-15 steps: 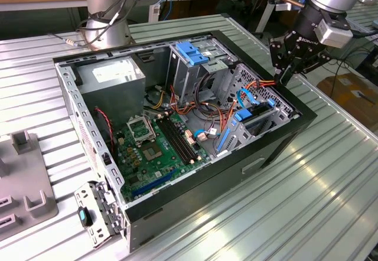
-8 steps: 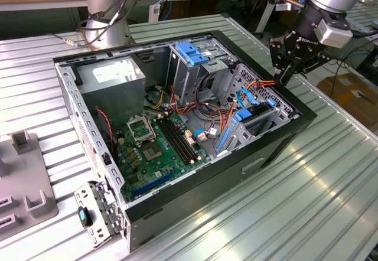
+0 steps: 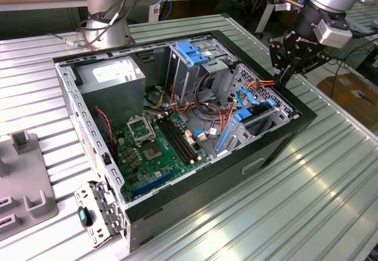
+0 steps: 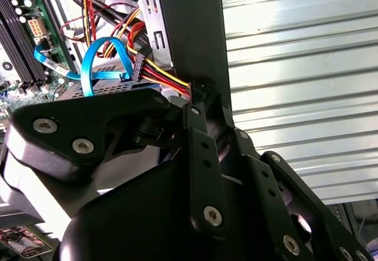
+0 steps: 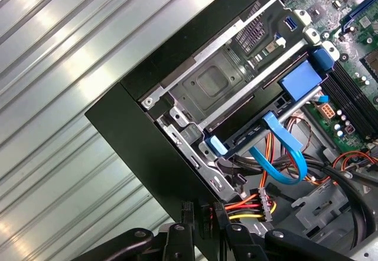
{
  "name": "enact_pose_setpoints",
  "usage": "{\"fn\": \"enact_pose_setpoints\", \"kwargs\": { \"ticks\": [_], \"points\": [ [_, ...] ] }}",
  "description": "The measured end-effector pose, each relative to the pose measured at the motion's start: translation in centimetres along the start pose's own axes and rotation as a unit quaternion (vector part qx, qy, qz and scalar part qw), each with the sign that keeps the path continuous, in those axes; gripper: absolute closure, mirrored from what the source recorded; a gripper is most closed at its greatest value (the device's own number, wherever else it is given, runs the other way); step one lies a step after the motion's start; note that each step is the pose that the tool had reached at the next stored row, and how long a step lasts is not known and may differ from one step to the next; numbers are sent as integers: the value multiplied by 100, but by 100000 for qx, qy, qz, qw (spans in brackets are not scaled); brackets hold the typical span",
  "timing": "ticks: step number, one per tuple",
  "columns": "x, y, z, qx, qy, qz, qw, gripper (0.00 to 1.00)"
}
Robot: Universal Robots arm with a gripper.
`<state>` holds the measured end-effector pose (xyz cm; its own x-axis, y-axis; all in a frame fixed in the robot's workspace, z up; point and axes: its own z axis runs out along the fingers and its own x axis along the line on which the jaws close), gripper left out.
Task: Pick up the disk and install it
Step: 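Insert the second disk wire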
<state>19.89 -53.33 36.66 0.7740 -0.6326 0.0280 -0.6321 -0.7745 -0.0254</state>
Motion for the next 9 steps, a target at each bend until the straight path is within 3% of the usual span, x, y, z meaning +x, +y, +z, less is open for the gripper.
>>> {"fn": "enact_pose_setpoints", "kwargs": {
  "ticks": [3, 9],
  "points": [
    [-1, 1, -1, -5, 5, -2, 100000, 84],
    [-3, 2, 0, -1, 3, -2, 100000, 84]
  ]
}}
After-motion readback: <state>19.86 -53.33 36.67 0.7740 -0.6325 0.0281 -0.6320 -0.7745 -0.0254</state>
